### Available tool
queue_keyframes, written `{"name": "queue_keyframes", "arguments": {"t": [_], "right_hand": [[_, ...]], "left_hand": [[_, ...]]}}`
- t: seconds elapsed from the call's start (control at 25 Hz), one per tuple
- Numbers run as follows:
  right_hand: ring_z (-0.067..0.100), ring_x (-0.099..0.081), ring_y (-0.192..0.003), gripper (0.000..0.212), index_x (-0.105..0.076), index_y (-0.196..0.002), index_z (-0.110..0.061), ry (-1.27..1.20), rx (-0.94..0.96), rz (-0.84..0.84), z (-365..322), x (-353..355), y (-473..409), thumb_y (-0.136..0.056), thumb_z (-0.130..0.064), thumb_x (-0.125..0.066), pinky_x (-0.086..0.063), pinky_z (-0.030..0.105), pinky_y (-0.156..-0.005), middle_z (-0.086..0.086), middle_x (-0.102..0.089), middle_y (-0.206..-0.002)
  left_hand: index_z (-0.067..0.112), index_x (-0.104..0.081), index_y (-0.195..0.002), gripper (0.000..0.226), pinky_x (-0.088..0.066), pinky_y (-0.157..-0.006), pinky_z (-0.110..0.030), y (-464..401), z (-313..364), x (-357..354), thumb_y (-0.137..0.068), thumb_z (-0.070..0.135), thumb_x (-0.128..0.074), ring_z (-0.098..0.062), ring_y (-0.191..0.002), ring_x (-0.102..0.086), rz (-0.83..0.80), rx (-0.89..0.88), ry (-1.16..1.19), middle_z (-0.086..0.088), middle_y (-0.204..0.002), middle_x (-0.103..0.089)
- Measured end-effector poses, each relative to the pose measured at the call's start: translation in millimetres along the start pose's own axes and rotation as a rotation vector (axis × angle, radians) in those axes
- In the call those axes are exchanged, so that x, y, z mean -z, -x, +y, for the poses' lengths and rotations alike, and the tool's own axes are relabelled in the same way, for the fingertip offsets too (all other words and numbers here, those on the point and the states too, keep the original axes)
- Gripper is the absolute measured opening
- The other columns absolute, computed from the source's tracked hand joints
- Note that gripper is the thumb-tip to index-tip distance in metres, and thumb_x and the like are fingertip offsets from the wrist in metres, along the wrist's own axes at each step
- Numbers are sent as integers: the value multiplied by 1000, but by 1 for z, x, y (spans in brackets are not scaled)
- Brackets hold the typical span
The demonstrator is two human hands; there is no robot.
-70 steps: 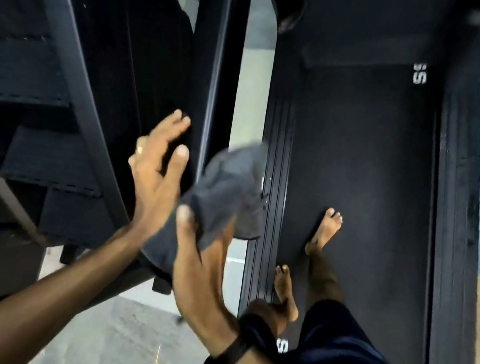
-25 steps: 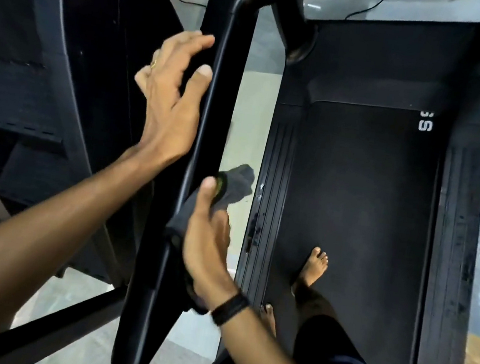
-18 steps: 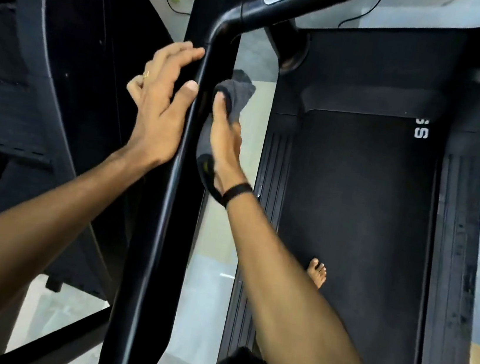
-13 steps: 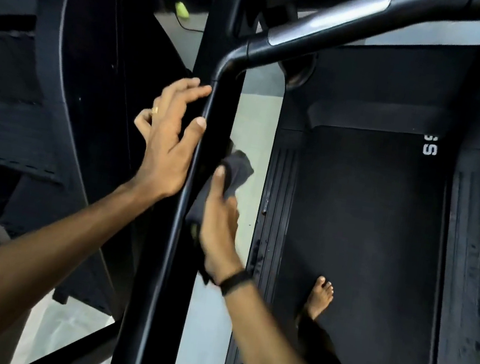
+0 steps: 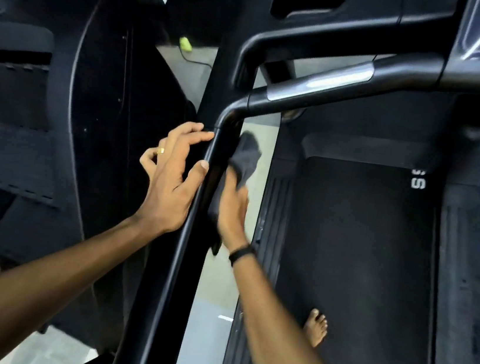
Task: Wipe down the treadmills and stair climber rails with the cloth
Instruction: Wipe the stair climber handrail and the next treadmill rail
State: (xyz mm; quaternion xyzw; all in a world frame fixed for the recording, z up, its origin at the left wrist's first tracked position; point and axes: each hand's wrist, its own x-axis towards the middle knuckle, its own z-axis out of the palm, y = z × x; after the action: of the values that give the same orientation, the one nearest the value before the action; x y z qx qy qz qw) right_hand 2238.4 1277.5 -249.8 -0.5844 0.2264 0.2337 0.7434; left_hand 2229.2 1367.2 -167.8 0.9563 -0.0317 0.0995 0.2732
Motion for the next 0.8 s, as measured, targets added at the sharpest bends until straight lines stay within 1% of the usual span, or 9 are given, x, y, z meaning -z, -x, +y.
{"name": "queue_keyframes", "arguments": {"t": [0.08, 0.16, 0.32, 0.4, 0.48, 0.6, 0.64, 0.72, 0.8], "right_hand": [[38, -64, -94, 44, -58, -91, -15, 160, -12, 1, 24, 10, 39, -102, -54, -39, -52, 46, -81, 10, -66, -92], [33, -56, -75, 41, -44, -73, -22, 329, 22, 61, 31, 15, 64, -102, -51, -41, -41, 39, -66, 3, -54, -74], [27, -61, -76, 28, -53, -80, -18, 482, 188, 151, 16, 31, 93, -99, -38, -50, -38, 35, -62, 3, -61, -77], [14, -59, -70, 30, -63, -84, -13, 337, 187, 161, 7, 42, 110, -98, -38, -54, -42, 34, -64, 3, -65, -79], [10, -59, -74, 32, -68, -91, -7, 132, 129, 197, -18, 53, 123, -98, -36, -58, -47, 33, -70, 0, -64, -81], [-3, -61, -63, 21, -72, -91, -14, -112, 228, 332, -79, 69, 136, -96, -32, -62, -48, 16, -58, -11, -65, -71], [-5, -62, -64, 21, -72, -96, -15, -131, 341, 380, -101, 73, 140, -96, -34, -62, -47, 13, -56, -13, -66, -73], [-4, -65, -86, 40, -68, -113, -18, 12, 674, 399, -140, 74, 146, -90, -49, -59, -46, 11, -70, -13, -70, -96], [5, -55, -114, 75, -46, -143, -27, 560, 894, 325, -173, 71, 139, -81, -68, -52, -42, 21, -88, -5, -60, -131]], "left_hand": [[34, -51, -135, 39, -13, -101, -25, -1, 1, 1, -98, 37, -42, 4, -126, -37, -2, 3, -16, 20, -144, -39], [34, -51, -134, 38, -14, -101, -27, -1, 2, 2, -96, 32, -43, 3, -123, -37, -7, 17, -35, 18, -144, -40], [32, -52, -134, 41, -16, -99, -34, -1, 6, 3, -94, 31, -42, -3, -121, -40, 5, 18, -56, 15, -144, -42], [31, -52, -135, 43, -18, -103, -41, 2, 9, 5, -94, 31, -40, -6, -122, -41, -3, 22, -58, 13, -145, -43], [29, -52, -138, 45, -19, -105, -46, 4, 13, 7, -95, 32, -37, -9, -126, -41, -4, 34, -55, 10, -148, -43], [29, -51, -140, 48, -17, -107, -49, 8, 15, 4, -96, 34, -33, -8, -132, -37, 1, 51, -19, 9, -152, -41], [30, -51, -140, 48, -17, -108, -50, 8, 15, 2, -96, 34, -33, -6, -133, -34, 5, 56, -7, 9, -152, -41], [31, -52, -139, 47, -15, -108, -49, 8, 12, 0, -95, 35, -34, -6, -135, -33, 15, 61, 15, 10, -152, -41], [31, -52, -139, 48, -15, -107, -47, 8, 10, -1, -95, 36, -34, -11, -137, -37, 17, 54, 15, 11, -151, -41]]}}
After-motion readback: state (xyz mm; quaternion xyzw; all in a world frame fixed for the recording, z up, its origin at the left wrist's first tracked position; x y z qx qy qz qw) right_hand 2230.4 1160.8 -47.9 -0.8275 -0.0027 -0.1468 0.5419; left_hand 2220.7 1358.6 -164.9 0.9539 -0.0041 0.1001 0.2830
